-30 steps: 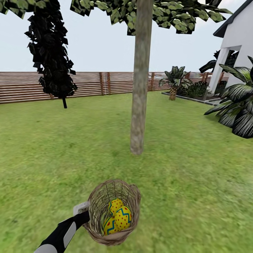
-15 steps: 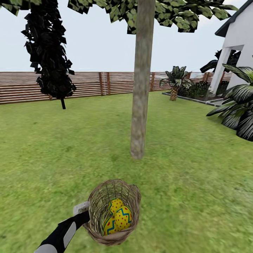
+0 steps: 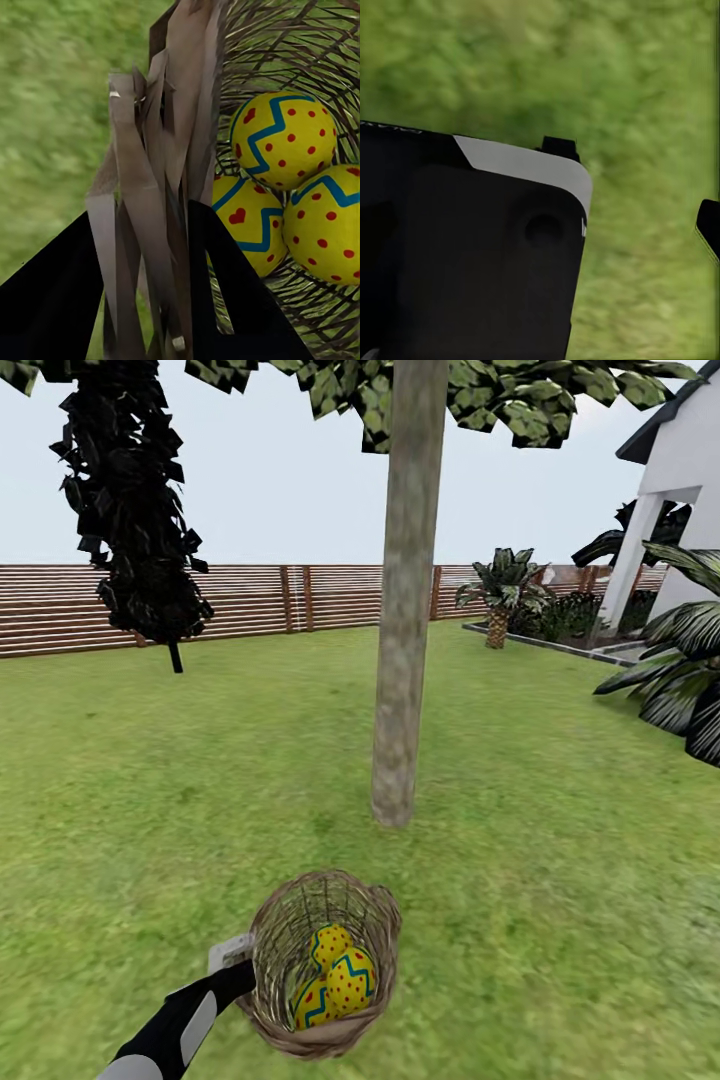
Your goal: Take the three Easter eggs out of the wicker basket on the lawn in the garden, then place them on the lawn next to a single tree (choose any tree) so that all three eggs are next to the same tree and none are left in the basket.
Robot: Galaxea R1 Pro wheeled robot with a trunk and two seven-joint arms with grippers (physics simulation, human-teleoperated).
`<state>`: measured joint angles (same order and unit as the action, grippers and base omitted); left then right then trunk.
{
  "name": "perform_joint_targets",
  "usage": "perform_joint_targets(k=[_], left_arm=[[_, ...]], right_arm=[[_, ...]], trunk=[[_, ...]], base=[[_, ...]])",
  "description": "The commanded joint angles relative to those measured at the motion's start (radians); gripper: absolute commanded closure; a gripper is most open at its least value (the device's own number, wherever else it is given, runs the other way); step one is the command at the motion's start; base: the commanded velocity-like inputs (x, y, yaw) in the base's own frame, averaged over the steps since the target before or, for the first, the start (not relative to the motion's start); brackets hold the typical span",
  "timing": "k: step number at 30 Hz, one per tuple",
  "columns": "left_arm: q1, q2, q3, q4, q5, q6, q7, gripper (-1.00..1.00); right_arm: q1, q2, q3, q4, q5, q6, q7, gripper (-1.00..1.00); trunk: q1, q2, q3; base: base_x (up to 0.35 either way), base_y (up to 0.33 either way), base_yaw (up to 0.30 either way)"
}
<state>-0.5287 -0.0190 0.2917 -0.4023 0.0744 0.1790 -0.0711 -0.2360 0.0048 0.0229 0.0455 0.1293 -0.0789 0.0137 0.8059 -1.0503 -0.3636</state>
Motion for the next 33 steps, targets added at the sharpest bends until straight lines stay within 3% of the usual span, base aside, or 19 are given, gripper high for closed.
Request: perform_joint_targets(k=[1,33], left_arm=[[-0.001,-0.001,0.007,-0.003,0.012,0.008,-0.006,1.0],[-0.001,-0.001,0.007,-0.003,0.012,0.008,-0.006,1.0]], right_arm=[[-0.002,0.0,0.002,0.004,0.006,-0.007,0.0,-1.0],[-0.002,0.0,0.0,-0.001,0.001,-0.007,0.0,-1.0]], trunk=[[0.001,-0.001,-0.001],[0.001,-0.001,-0.001]], base=[[0.339,0.0,0.0],[0.339,0.0,0.0]])
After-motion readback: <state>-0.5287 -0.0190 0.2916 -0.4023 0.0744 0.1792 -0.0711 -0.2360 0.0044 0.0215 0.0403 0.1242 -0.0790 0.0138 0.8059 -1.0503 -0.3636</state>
